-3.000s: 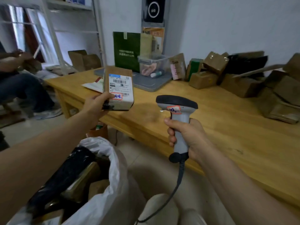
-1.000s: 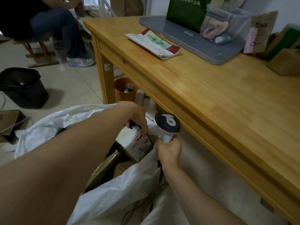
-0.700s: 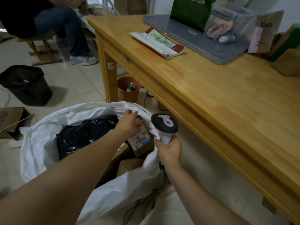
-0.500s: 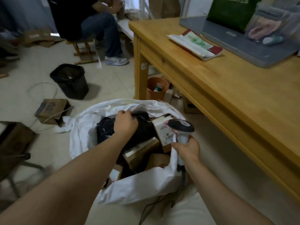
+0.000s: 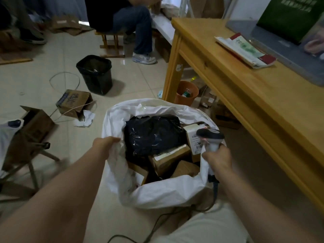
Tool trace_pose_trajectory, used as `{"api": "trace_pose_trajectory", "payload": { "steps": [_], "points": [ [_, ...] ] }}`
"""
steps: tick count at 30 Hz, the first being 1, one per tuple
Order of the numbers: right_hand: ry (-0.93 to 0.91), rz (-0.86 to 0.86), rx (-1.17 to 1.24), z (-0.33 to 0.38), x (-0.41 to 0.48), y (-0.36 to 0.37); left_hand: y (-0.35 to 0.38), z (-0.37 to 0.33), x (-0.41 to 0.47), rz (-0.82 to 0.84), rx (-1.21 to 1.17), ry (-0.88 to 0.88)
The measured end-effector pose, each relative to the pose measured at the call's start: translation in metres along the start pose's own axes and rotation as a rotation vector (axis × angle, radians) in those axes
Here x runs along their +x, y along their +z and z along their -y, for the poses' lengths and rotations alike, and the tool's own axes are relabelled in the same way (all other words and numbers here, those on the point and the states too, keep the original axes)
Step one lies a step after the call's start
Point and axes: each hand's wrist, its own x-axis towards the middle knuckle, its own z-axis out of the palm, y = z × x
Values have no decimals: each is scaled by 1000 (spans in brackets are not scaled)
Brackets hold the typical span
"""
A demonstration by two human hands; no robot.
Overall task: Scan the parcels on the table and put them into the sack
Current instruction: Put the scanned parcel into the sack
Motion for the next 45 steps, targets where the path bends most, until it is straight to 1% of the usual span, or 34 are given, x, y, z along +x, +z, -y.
{"api": "trace_pose_trajectory", "payload": {
  "steps": [1, 3, 6, 8, 11, 13, 14, 15, 17, 19, 20, 22, 23, 25, 27, 28, 29, 31, 33, 35, 37, 39, 41, 43, 45],
  "points": [
    [-4, -11, 0, 3, 0, 1, 0, -9, -8, 9, -23, 44],
    [-57, -37, 10, 20, 3, 0, 0, -37, -30, -5, 44, 187],
    [-212, -81, -1, 59, 12, -6, -11, -78, -64, -72, 210, 441],
    [-317, -119, 15, 84, 18, -13, -23, -88, -77, -110, 241, 541],
    [-455, -157, 89, 109, 17, -18, -34, -91, -89, -176, 195, 587],
    [-477, -176, 125, 117, 14, -12, -37, -87, -93, -168, 145, 574],
    [-469, -159, 100, 116, 15, -7, -39, -81, -92, -151, 119, 540],
    [-439, -119, 50, 109, 15, 1, -41, -72, -90, -135, 117, 491],
    [-301, -8, -57, 89, 14, 18, -44, -51, -82, -116, 175, 427],
    [-219, 13, -114, 79, 14, 29, -44, -44, -80, -141, 210, 433],
    [-230, -16, -123, 84, 16, 29, -44, -48, -83, -151, 207, 458],
    [-320, -77, -147, 107, 20, 23, -44, -62, -90, -197, 185, 540],
    [-372, -97, -151, 120, 20, 19, -45, -70, -93, -222, 147, 582],
    [-464, -113, -120, 137, 21, 12, -50, -84, -102, -249, 42, 610],
    [-487, -93, -116, 136, 20, 10, -56, -88, -102, -251, 9, 592],
    [-454, -63, -134, 128, 21, 11, -59, -84, -99, -240, 41, 564],
    [-388, -26, -132, 117, 23, 12, -62, -75, -93, -229, 87, 531],
    [-206, 35, -46, 93, 25, 13, -62, -52, -82, -207, 131, 468],
    [-86, 68, 61, 70, 20, 9, -58, -29, -77, -168, 63, 381],
    [-40, 105, 147, 52, 11, 2, -53, -12, -75, -178, -34, 308],
    [6, 127, 230, 35, -2, -3, -50, 5, -73, -190, -80, 250],
    [38, 157, 300, 18, -17, -3, -51, 25, -75, -150, -100, 182],
    [73, 204, 369, 3, -32, 4, -54, 48, -81, -60, -104, 93],
    [127, 244, 429, -11, -47, 15, -53, 72, -86, 90, -72, -12],
    [162, 224, 439, -18, -58, 26, -46, 89, -93, 217, -91, -56]
  ]
}}
